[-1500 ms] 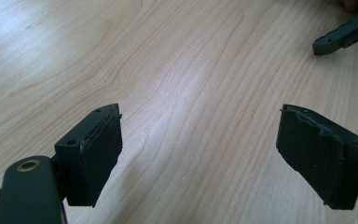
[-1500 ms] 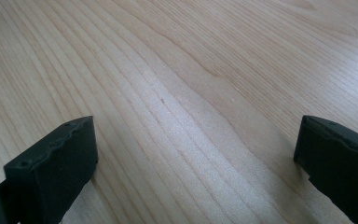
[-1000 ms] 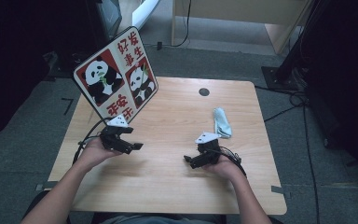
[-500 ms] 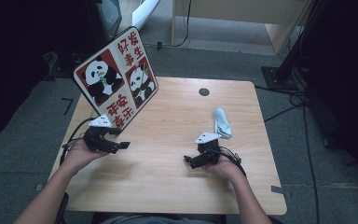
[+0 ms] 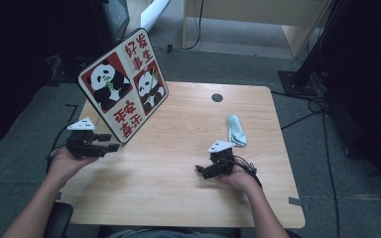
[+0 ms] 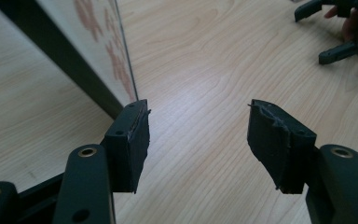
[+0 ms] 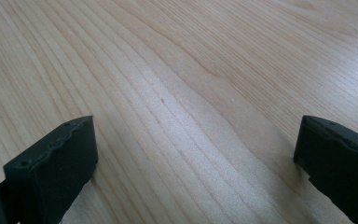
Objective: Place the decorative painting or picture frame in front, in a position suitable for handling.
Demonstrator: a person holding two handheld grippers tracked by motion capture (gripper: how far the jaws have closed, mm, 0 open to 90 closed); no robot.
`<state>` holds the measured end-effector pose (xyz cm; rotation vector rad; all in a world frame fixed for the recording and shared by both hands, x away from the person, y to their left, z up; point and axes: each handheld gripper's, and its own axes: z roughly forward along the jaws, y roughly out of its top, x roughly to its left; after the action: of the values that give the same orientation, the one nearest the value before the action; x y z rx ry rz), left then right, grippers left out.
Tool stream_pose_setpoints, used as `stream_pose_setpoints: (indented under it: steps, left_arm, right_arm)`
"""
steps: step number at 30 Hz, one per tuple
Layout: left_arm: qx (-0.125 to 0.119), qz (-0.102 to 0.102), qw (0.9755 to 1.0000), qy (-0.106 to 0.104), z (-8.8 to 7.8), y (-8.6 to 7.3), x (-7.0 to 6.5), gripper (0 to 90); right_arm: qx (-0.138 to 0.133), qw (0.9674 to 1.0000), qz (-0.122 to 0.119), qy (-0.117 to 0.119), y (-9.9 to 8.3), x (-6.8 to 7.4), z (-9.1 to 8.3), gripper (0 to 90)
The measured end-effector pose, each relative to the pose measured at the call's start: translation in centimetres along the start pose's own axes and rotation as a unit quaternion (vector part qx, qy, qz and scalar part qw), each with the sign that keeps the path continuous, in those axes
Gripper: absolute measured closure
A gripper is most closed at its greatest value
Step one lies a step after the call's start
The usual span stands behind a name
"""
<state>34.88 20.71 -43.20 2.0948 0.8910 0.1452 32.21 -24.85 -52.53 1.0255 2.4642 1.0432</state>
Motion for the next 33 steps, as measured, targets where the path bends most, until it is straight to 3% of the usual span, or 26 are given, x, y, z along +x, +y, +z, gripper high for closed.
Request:
stream_pose_setpoints:
  steps: [3, 8, 11, 16, 21, 33]
  left_arm:
    - [-0.008, -0.008, 0.9999, 0.0, -0.5, 0.0, 0.4, 40.6]
    - [-0.012, -0.02, 0.9996, 0.018, -1.3, 0.6, 1.4, 42.1]
    - [-0.028, -0.028, 0.9989, 0.026, -2.0, 1.3, 1.9, 42.7]
    - [-0.032, -0.025, 0.9986, 0.035, -2.7, 2.3, 2.2, 41.8]
    - [-0.032, -0.038, 0.9979, 0.041, -3.2, 3.6, 3.0, 42.4]
    - [-0.043, -0.031, 0.9972, 0.052, -5.1, 8.5, 3.8, 43.2]
  right_arm:
    - [0.001, 1.0, 0.002, 0.0, 0.0, 0.0, 0.0, 0.0]
    - [0.001, 1.0, 0.003, 0.001, 0.0, 0.1, 0.0, 0.0]
    - [0.001, 1.0, 0.002, 0.0, 0.0, 0.0, 0.0, 0.0]
    - [0.001, 1.0, 0.002, 0.0, 0.0, 0.0, 0.0, 0.0]
    - [0.0, 1.0, 0.003, 0.0, 0.0, 0.1, 0.0, 0.0]
    - [0.0, 1.0, 0.002, 0.0, 0.0, 0.1, 0.0, 0.0]
